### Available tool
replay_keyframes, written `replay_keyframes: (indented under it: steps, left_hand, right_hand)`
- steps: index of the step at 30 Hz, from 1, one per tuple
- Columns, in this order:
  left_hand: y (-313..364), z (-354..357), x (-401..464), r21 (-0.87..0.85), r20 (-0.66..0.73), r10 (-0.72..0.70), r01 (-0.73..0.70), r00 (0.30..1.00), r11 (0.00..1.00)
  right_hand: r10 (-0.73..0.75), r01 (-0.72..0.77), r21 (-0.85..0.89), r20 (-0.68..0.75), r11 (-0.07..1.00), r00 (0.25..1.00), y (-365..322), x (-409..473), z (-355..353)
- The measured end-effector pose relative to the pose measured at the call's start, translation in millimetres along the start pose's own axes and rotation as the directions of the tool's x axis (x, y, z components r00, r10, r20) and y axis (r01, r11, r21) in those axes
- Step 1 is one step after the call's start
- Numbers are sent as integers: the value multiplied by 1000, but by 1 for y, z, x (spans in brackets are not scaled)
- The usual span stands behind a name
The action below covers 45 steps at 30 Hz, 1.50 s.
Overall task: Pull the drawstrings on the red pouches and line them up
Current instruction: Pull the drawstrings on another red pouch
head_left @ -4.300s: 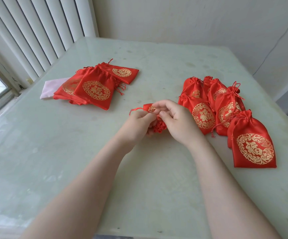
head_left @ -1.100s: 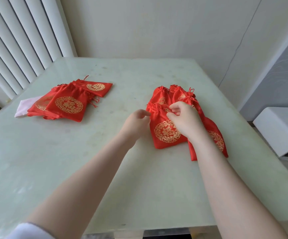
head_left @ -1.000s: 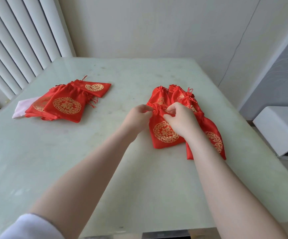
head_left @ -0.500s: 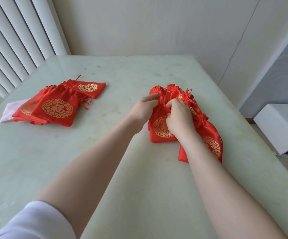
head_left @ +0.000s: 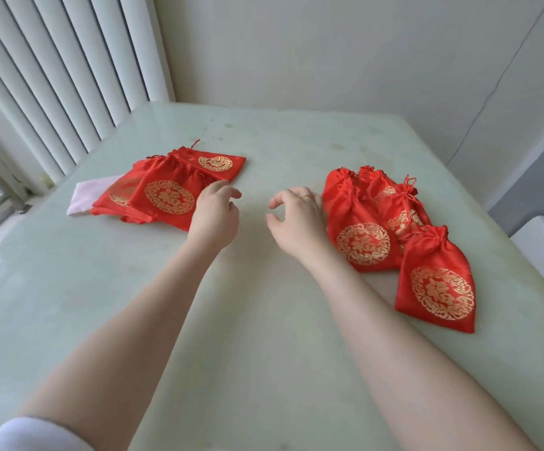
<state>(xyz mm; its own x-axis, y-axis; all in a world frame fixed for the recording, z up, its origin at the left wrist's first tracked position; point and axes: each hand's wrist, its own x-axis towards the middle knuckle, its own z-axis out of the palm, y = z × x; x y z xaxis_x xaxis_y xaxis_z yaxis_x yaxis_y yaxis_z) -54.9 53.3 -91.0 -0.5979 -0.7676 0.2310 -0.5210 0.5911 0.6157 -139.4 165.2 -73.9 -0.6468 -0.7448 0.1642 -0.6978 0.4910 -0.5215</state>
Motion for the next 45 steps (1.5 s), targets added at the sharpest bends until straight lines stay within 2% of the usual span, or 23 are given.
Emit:
replay_keyframes:
  steps: [4, 6, 9, 12, 14, 15, 16, 17, 19, 20, 21, 22, 23, 24, 26, 29, 33, 34, 37, 39, 42, 44, 45]
  left_hand:
    - [-34, -34, 13, 363, -123, -74, 115, 990, 925]
    - [-41, -48, 19, 430, -164, -141, 199, 976, 881]
    - [-44, -58, 23, 440, -182, -230, 288, 956, 850]
    - [-43, -53, 24, 374, -183, -205, 261, 961, 890]
    - [-37, -48, 21, 178, -144, -152, 177, 978, 968]
    - [-32, -46, 16, 8, -115, -122, 124, 986, 992]
    - [-25, -44, 9, -195, -80, -93, 76, 992, 978]
    - [-17, -43, 2, -401, -29, -67, 50, 997, 915]
    - [-4, -43, -11, -704, 118, -8, 89, 993, 705]
    - [0, -42, -15, -774, 179, 25, 125, 984, 621]
    - [2, -41, -18, -797, 221, 51, 150, 974, 586]
    - [4, -40, -20, -792, 248, 66, 163, 966, 588]
    - [6, -39, -22, -784, 272, 75, 176, 959, 596]
    - [7, -37, -25, -778, 290, 77, 188, 954, 600]
    - [13, -35, -30, -806, 315, 72, 226, 947, 548]
    - [22, -32, -35, -846, 286, 49, 228, 957, 483]
    - [31, -28, -42, -833, 225, 30, 176, 974, 525]
    - [33, -28, -43, -847, 231, 0, 201, 973, 492]
    - [43, -32, -44, -920, 250, -52, 254, 967, 298]
    - [47, -35, -45, -937, 217, -28, 217, 976, 275]
    - [51, -39, -48, -924, 182, -46, 186, 982, 333]
    - [49, -41, -48, -912, 191, -56, 199, 980, 360]
    - [49, -42, -48, -915, 205, -63, 214, 977, 342]
  right_hand:
    - [32, -41, 63, 132, 997, 991, -26, 7, 18]
    - [41, -51, 65, 148, 997, 988, -33, 9, 23]
    - [34, -45, 63, 157, 997, 987, -40, 12, 29]
    - [15, -27, 74, 163, 997, 986, -41, 14, 34]
    - [22, -41, 145, 132, 989, 991, -39, 17, 38]
    - [44, -67, 224, 107, 972, 993, -38, 18, 39]
    - [83, -106, 336, 83, 936, 993, -38, 19, 40]
    - [142, -159, 463, 74, 872, 987, -39, 19, 38]
    - [268, -290, 702, 145, 651, 953, -38, 20, 30]
    - [305, -356, 794, 225, 493, 925, -35, 21, 24]
    - [314, -401, 848, 297, 347, 902, -31, 20, 19]
    - [297, -399, 886, 325, 236, 898, -26, 18, 14]
    - [269, -352, 916, 296, 194, 917, -23, 17, 11]
    - [249, -275, 939, 222, 205, 943, -19, 14, 7]
    - [189, -159, 942, 106, 294, 976, -11, 7, 4]
    - [93, -114, 889, 81, 443, 992, -1, -4, 1]
    - [52, -69, 809, 47, 584, 998, 5, -18, -4]
    - [45, -48, 786, 25, 616, 999, 4, -20, -6]
    - [21, 14, 746, -37, 666, 999, 1, -25, -14]
    - [-7, 16, 795, -14, 606, 1000, 1, -28, -20]
    - [-30, -51, 947, 64, 317, 997, -2, -30, -27]
    - [122, -72, 975, 47, 211, 991, -2, -28, -33]
    - [199, -61, 973, 16, 221, 980, -1, -27, -36]
